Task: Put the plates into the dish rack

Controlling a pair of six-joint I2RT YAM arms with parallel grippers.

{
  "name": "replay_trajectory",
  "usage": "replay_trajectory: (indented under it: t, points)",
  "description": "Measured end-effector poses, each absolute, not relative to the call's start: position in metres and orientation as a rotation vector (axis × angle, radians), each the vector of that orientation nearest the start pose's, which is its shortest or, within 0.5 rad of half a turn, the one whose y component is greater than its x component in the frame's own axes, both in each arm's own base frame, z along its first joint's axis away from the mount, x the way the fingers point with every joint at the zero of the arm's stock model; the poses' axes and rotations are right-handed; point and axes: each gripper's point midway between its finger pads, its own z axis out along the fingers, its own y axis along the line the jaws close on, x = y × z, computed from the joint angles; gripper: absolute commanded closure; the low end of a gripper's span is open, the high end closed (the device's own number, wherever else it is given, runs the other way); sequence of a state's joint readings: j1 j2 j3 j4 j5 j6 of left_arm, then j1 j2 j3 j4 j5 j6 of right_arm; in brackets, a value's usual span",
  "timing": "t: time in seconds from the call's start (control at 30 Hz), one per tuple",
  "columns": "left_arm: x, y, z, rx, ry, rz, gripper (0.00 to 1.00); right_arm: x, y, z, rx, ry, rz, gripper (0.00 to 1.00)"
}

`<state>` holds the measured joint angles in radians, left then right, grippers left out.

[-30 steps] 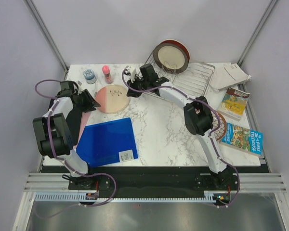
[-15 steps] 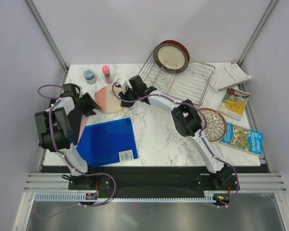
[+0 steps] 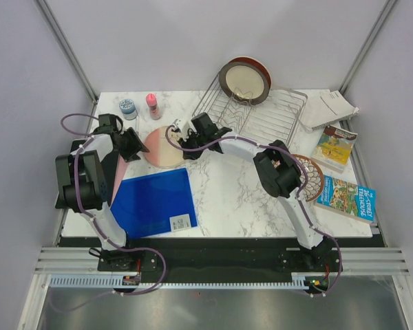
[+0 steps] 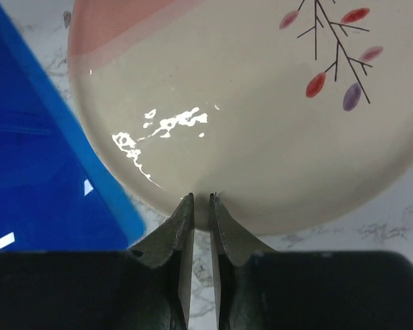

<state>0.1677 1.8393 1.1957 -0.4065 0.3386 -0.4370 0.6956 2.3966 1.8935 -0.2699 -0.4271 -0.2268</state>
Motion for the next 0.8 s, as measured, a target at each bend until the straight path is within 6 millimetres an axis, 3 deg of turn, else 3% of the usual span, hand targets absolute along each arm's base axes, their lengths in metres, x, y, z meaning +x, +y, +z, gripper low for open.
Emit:
replay_trajectory:
  t: [0.23, 0.4, 0.5, 0.67, 0.8]
  points:
    - [0.408, -0.021, 0.041, -0.628, 2.577, -0.520, 0.41, 0.401, 0.415, 0.031, -1.279, 2.047, 0.702, 0.76]
    - [0.407, -0.040, 0.025, -0.594, 2.627, -0.582, 0.42, 0.395, 0.411, 0.032, -1.266, 2.063, 0.689, 0.49]
    - [0.417, -0.049, 0.026, -0.560, 2.616, -0.625, 0.46, 0.386, 0.403, 0.038, -1.234, 2.094, 0.694, 0.45]
    - [0.432, -0.056, 0.024, -0.525, 2.606, -0.691, 0.64, 0.366, 0.384, 0.075, -1.056, 2.170, 0.884, 0.45]
    - [0.433, -0.059, 0.020, -0.505, 2.612, -0.720, 0.78, 0.372, 0.343, 0.113, -0.803, 2.216, 1.065, 0.44]
